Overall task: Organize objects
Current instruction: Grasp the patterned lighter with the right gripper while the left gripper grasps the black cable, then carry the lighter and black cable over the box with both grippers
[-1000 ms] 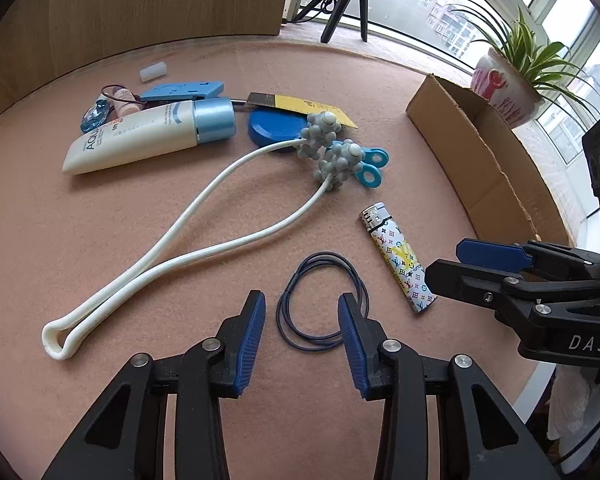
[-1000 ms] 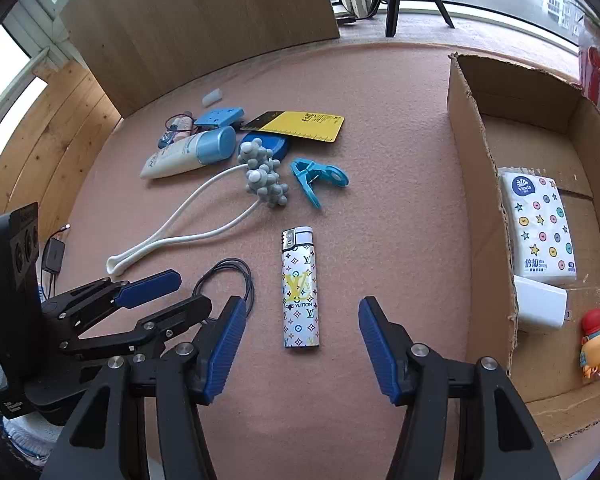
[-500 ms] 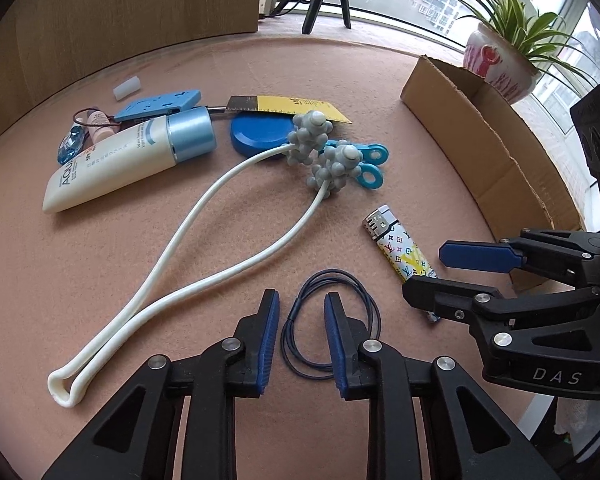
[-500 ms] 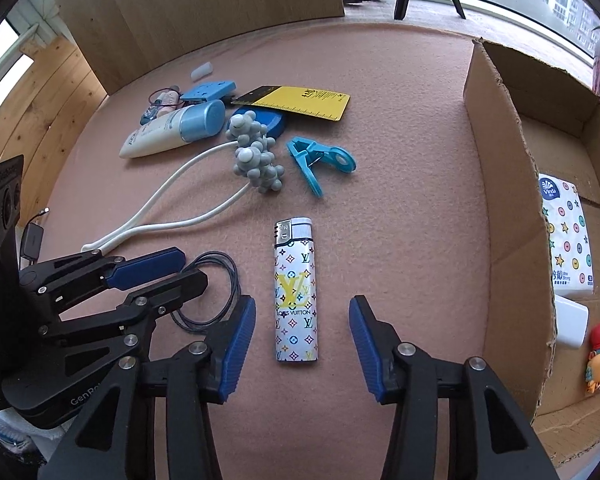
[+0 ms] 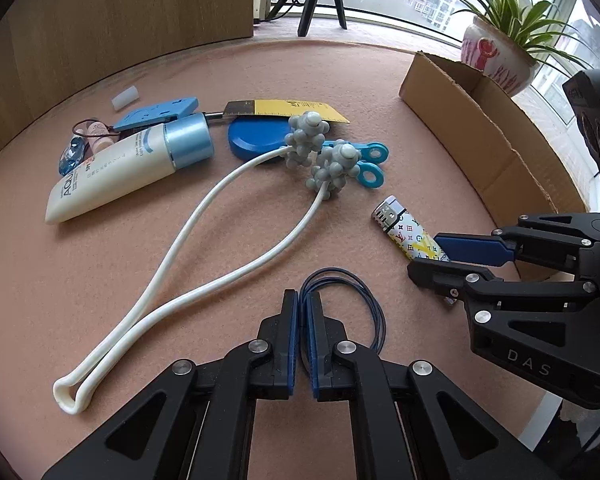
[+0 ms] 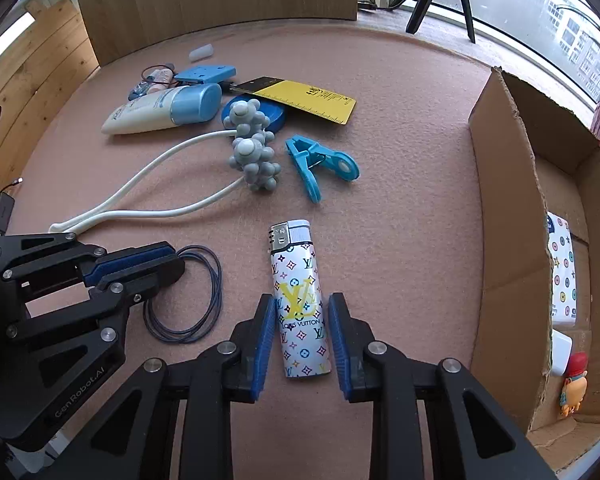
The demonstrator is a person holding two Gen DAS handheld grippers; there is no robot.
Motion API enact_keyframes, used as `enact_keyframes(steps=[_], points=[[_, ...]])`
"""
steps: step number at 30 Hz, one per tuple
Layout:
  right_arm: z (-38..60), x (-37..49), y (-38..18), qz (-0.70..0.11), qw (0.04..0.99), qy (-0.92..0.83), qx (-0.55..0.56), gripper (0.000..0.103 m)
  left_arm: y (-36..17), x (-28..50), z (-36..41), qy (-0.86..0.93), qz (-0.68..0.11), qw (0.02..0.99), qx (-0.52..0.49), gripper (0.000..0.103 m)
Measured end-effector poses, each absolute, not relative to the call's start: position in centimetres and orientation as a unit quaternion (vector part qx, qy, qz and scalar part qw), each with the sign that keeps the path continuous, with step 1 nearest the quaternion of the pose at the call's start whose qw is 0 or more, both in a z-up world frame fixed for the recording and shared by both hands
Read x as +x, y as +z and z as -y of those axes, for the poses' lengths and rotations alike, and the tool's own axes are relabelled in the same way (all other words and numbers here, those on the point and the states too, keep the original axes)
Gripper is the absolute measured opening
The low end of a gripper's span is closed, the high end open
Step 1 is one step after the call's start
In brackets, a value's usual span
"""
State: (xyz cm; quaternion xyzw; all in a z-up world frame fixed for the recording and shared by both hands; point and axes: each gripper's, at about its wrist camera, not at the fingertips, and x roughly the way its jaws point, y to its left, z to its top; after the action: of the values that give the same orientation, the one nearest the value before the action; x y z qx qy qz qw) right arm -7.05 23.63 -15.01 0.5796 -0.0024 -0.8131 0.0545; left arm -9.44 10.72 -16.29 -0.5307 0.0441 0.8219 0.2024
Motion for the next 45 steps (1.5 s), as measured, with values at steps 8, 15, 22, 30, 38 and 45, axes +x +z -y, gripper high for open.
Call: enact_keyframes(steps=[8, 15, 22, 30, 38, 45], points=[[-24.4, -6.5, -15.0, 0.031, 0.059, -0.815, 0.575, 0.021, -16.1, -8.6, -8.3, 0.822, 0.01, 0.191, -0.537, 0.004], [-25.2, -5.4, -14.4, 0.066, 0.069, -0.816, 0.57, 0.021, -14.0, -7.6, -6.4, 0.833, 0.054, 0.184, -0.519, 0.004], [-25.7, -4.2, -12.2, 0.082, 0.076, -0.828, 0.549, 0.021, -11.6, -7.7, -6.7, 0.841, 0.072, 0.193, -0.5, 0.004], [-28.4, -2.9, -8.7, 0.1, 0.068, -0.847, 0.518, 0.021, -9.5, -8.2, -8.9, 0.847, 0.072, 0.212, -0.482, 0.004], [-33.2, -1.6, -6.0, 0.115, 0.037, -0.864, 0.488, 0.021, -7.3, -9.6, -13.7, 0.851, 0.066, 0.247, -0.459, 0.004], [-37.8, -0.9, -4.9, 0.122, 0.001, -0.872, 0.475, 0.021, -6.3, -11.2, -18.6, 0.85, 0.072, 0.277, -0.443, 0.004]])
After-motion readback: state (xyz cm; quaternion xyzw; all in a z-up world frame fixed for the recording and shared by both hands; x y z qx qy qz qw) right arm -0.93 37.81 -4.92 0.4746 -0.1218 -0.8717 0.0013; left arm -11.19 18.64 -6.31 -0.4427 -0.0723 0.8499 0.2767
